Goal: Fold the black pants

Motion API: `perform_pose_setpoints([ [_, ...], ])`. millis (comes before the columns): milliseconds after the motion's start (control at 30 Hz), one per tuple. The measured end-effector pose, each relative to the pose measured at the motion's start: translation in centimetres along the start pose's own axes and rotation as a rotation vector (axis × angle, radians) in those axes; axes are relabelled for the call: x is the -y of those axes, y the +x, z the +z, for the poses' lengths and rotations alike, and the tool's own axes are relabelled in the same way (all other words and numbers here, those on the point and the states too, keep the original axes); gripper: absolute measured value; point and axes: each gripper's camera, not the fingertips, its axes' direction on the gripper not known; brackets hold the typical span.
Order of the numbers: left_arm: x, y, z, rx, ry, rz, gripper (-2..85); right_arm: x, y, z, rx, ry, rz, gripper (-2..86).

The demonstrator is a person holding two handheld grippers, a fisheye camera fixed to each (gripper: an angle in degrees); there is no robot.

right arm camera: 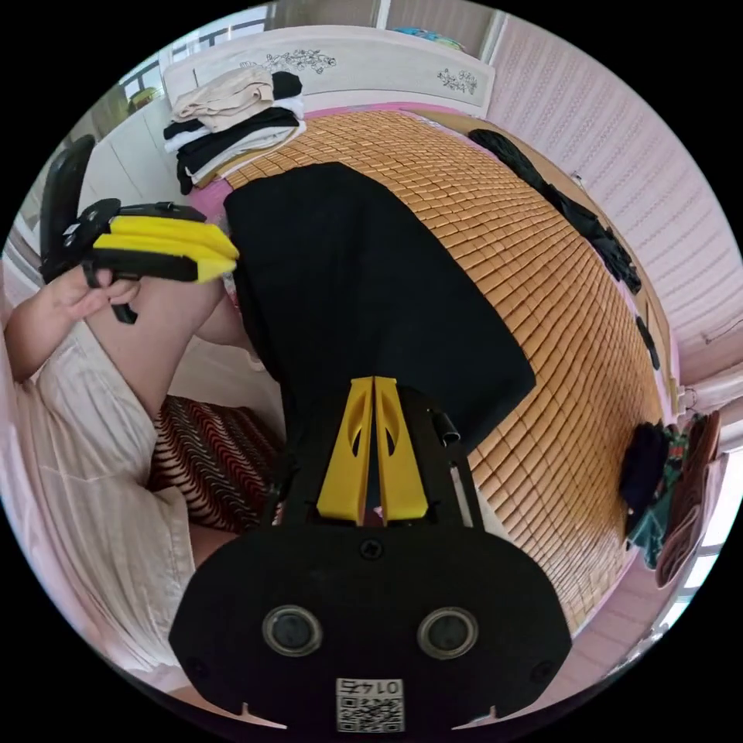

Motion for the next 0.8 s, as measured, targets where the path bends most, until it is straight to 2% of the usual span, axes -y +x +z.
perform_pose_setpoints([
  [67,1.2,1.7,2.5,-0.017,-0.015,-0.007,-0.3,3.3,0.3,0.1,-0.079,-0.002,-0.022,-0.5],
  [200,1.1,3.3,7.3,0.100,-0.121,0.005,-0.9,9.8,1.4,1.2,-0.006,-0.023,-0.080,-0.4],
  [267,0.4,3.3,8.1,0.130,-0.116,-0.010,-0.9,13.5,2.0,3.3,-0.030,-0.071,-0.073,-0.4],
  [367,-0.7,3.6,11.0,0.176,-0.248,0.028,-1.0,15.6,2.7,7.9,-0.016,-0.214,-0.075,-0.4],
  [400,-1.3,3.6,12.3,0.172,-0.310,0.045,-1.0,15.6,2.9,7.6,-0.019,-0.173,-0.077,-0.4],
  [433,-1.7,3.5,12.1,0.166,-0.258,0.029,-1.0,15.7,3.3,7.6,-0.014,-0.194,-0.098,-0.4],
  [600,-2.1,2.3,12.6,0.065,-0.275,-0.054,-1.0,17.4,4.9,7.1,0.051,-0.345,-0.210,-0.5],
  [667,-2.5,2.2,12.6,0.043,-0.267,-0.067,-1.0,18.1,6.2,5.9,-0.023,-0.291,-0.206,-0.5],
  [767,-3.0,2.3,12.7,0.018,-0.265,-0.083,-1.0,17.7,7.6,8.5,-0.019,-0.368,-0.173,-0.5],
  [800,-3.1,2.4,12.9,0.018,-0.267,-0.079,-1.0,17.5,7.7,8.2,-0.020,-0.333,-0.174,-0.5],
])
